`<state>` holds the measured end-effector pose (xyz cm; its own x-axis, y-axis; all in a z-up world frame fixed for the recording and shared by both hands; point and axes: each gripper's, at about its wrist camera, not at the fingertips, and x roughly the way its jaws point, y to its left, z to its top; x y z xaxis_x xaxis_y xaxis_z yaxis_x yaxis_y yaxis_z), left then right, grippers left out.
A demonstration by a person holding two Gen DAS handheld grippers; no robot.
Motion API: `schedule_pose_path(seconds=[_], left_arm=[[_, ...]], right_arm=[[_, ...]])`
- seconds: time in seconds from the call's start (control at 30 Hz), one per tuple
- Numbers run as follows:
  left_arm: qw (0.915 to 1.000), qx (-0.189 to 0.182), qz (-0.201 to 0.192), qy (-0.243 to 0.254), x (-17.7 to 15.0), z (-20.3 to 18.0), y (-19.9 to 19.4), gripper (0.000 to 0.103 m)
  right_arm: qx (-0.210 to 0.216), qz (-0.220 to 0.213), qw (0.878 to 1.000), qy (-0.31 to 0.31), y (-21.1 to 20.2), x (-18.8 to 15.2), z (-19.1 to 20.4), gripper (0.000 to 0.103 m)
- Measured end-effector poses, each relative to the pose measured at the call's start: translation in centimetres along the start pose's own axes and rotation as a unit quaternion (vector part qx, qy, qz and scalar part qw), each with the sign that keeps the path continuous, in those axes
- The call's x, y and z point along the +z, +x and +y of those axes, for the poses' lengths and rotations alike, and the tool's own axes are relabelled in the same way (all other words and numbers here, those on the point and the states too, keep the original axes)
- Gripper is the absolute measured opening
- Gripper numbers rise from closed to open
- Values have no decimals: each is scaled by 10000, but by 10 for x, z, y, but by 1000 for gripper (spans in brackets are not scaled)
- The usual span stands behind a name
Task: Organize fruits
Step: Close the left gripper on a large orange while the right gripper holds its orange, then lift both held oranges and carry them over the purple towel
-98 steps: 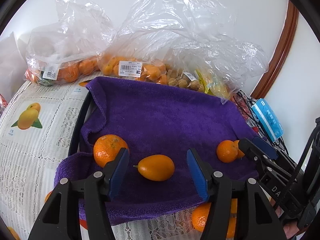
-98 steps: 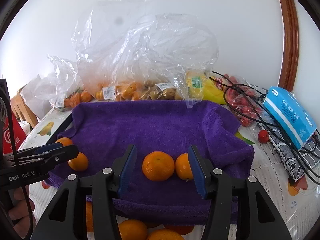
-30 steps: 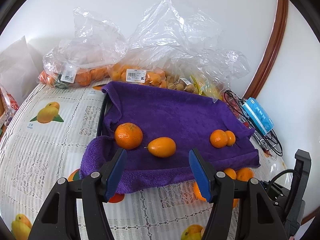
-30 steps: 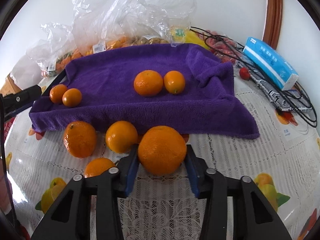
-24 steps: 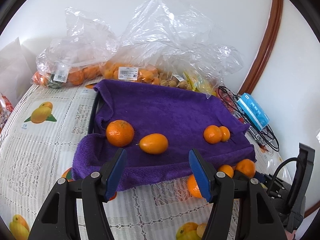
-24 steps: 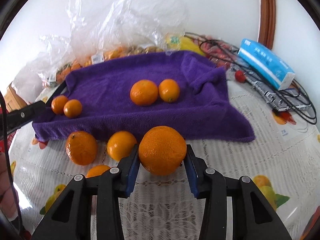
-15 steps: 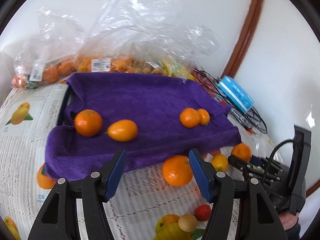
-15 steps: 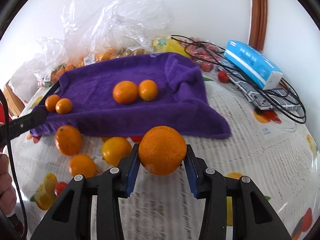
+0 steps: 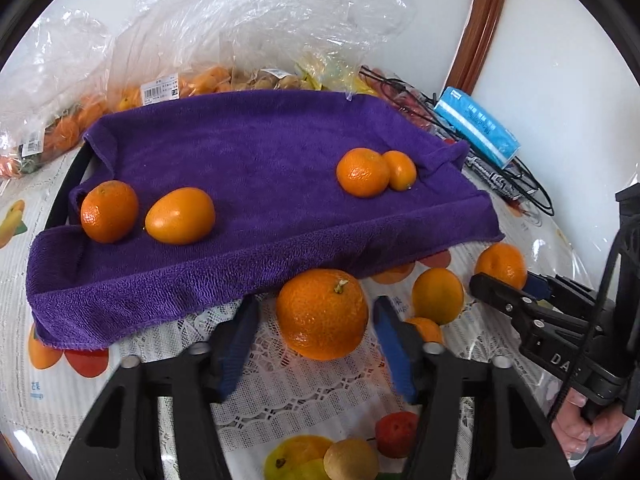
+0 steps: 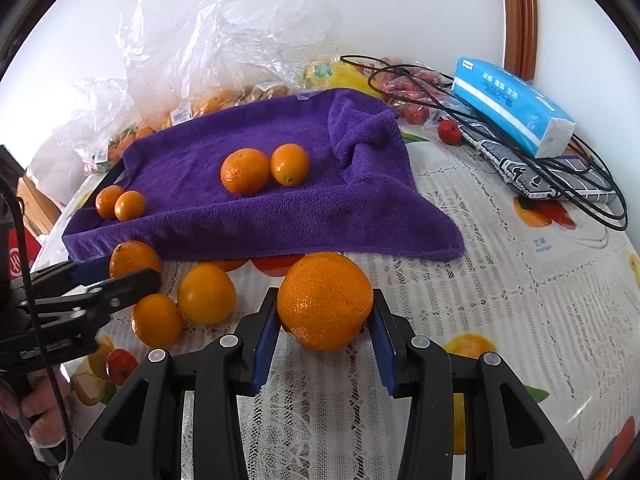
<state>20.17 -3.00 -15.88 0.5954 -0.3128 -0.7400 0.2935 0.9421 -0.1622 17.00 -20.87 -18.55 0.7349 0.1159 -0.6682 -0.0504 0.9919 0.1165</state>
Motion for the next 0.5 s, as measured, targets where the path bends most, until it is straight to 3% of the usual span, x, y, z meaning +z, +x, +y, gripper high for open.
schedule_pose_path(seconds=[0.03, 0.5], left_arm=[[10000, -28, -17, 15, 0, -1, -1, 42], [9992, -193, -348, -16, 1, 5, -18, 41]], right_arm=[[14, 15, 10000, 1, 0, 0, 0, 43], [-13, -119, 9999, 97, -5, 0, -2, 43]])
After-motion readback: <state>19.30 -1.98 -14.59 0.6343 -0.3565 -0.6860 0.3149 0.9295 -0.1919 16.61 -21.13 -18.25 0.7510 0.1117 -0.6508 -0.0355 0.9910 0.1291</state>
